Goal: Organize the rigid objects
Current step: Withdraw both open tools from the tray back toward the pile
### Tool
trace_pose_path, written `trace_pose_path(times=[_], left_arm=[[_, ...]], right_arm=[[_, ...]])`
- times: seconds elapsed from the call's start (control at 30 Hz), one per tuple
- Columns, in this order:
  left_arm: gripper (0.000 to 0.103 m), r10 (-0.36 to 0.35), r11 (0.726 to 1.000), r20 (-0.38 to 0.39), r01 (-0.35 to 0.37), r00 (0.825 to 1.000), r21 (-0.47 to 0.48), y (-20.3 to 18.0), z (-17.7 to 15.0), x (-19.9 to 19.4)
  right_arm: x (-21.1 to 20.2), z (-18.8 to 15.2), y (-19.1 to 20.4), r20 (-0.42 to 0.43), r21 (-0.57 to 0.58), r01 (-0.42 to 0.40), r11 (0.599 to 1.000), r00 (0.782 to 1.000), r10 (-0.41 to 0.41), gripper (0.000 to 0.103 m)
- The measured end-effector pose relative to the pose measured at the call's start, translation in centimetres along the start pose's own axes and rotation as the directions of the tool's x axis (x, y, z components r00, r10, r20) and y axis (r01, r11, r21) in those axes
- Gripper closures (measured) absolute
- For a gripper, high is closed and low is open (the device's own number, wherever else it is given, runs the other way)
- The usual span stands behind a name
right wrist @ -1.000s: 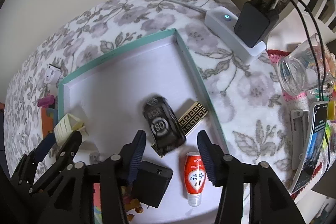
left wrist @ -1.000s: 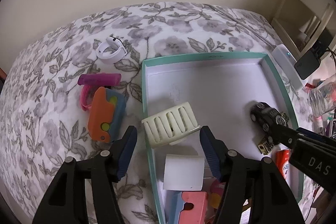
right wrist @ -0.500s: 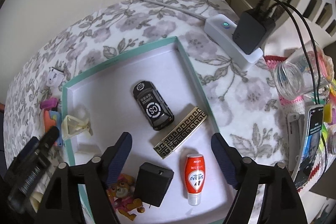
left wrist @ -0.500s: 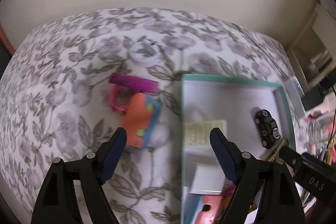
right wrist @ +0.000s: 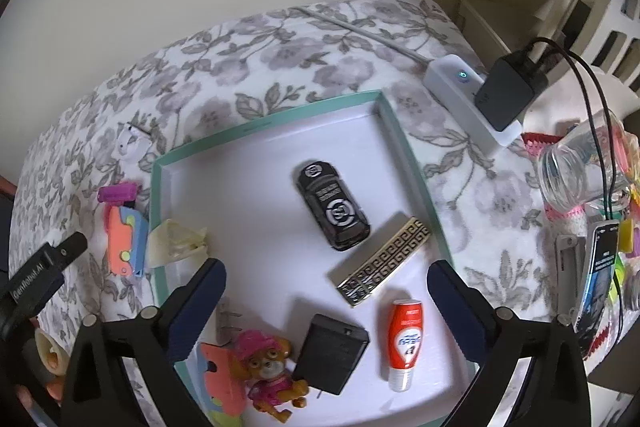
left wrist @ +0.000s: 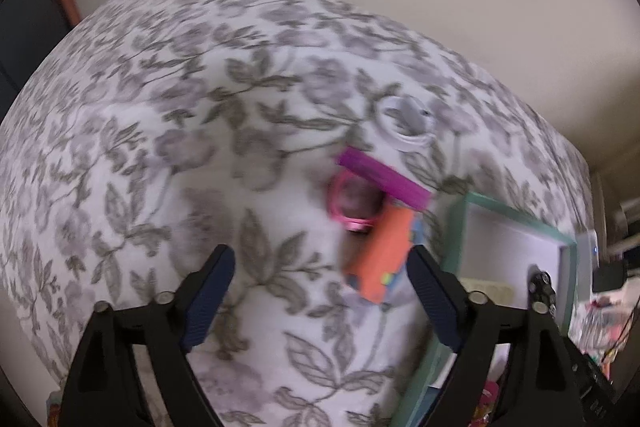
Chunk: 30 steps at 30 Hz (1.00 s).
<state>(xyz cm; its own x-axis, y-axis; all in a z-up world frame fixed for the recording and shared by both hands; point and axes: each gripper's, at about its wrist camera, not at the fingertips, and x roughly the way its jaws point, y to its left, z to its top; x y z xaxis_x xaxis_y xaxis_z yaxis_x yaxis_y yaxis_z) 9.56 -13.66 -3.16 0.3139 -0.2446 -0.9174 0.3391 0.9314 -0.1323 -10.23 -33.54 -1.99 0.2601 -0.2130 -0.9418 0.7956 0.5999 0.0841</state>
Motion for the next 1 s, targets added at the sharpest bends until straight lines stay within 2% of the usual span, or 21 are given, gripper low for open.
trace_pose_path(times=[0.3, 0.53, 0.7, 0.83, 1.0], left_arm=[[0.01, 0.06, 0.994, 0.01, -0.059, 0.998, -0.09, 4.0, 1.1, -0.1], [0.009, 0.053, 0.987, 0.022, -0.049, 0.998, -0.151, 6.2, 1.8, -0.2], [0.009, 0.056, 0.987, 0.048, -0.048, 0.997, -0.156, 6.9, 2.3, -0.4], [0.009, 0.031, 0.989, 0.021, -0.028, 0.999, -0.147, 7.2, 2.9, 0.3], [0.009, 0.014, 0.99, -0.037, -0.019, 0.999, -0.139, 7.6, 3.7, 1.6]], right_arm=[[-0.4, -0.4, 4.0, 0.014, -0.069, -0.035, 0.997, 0.999, 0.036, 0.001], [-0.9, -0.4, 8.0, 0.055, -0.154, -0.074, 0.985, 0.995, 0.083, 0.001], [-1.4, -0.2, 10.1, 0.109, -0.172, -0.123, 0.977, 0.984, 0.143, 0.001], [-1.3, 0.2, 11.6, 0.135, -0.192, -0.154, 0.969, 0.974, 0.182, 0.002], [-0.1, 0.5, 13.5, 0.129, -0.238, -0.179, 0.955, 0.968, 0.214, 0.012]])
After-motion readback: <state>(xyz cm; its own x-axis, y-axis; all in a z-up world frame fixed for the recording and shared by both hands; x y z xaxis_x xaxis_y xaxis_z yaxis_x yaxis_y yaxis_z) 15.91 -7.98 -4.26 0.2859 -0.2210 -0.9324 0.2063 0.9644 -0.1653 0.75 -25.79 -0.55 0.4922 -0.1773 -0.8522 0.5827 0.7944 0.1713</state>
